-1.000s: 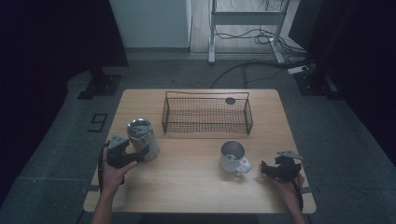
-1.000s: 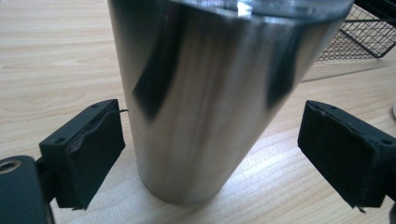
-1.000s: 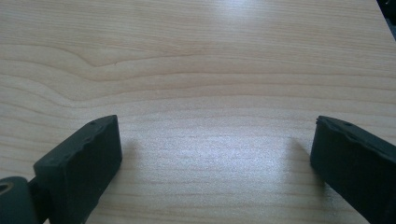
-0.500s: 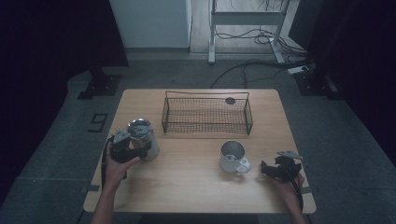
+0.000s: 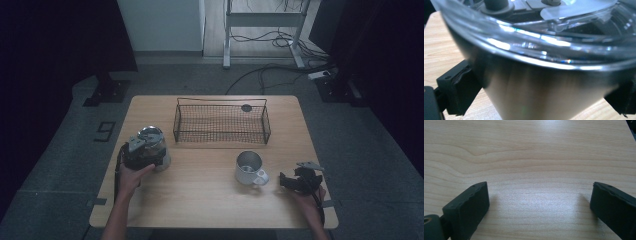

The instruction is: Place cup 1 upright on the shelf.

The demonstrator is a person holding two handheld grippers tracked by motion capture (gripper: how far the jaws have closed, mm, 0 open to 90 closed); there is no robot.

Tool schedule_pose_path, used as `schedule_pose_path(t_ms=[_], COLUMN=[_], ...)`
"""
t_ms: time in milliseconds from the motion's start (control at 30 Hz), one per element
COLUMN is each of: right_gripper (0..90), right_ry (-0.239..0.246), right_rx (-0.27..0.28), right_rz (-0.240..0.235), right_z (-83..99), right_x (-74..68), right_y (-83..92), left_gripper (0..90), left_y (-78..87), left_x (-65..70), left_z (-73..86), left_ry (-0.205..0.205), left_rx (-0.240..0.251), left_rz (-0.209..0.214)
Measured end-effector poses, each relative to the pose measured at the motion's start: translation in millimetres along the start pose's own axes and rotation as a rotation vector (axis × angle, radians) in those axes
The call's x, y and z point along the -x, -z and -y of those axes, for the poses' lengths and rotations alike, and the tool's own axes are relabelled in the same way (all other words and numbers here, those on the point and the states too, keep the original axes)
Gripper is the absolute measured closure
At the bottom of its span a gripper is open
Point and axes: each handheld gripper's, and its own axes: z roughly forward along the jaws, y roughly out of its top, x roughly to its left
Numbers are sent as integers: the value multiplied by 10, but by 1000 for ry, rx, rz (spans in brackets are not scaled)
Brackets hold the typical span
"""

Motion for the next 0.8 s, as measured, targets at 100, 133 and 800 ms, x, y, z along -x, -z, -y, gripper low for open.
schedule_pose_path(t_ms=[100, 133, 800], right_gripper=[23, 23, 24], right_ry=[0, 0, 0], right_rx=[0, 0, 0], right_rz=[0, 0, 0], right_z=[0, 0, 0], right_x=[0, 0, 0], right_y=[0, 0, 0], left_gripper=[28, 29, 44], left_y=[-45, -56, -106], left_x=[17, 23, 18], left_z=[1, 0, -19], left_ry=[-8, -14, -34], left_rx=[-2, -4, -5], left_rz=[-18, -25, -14])
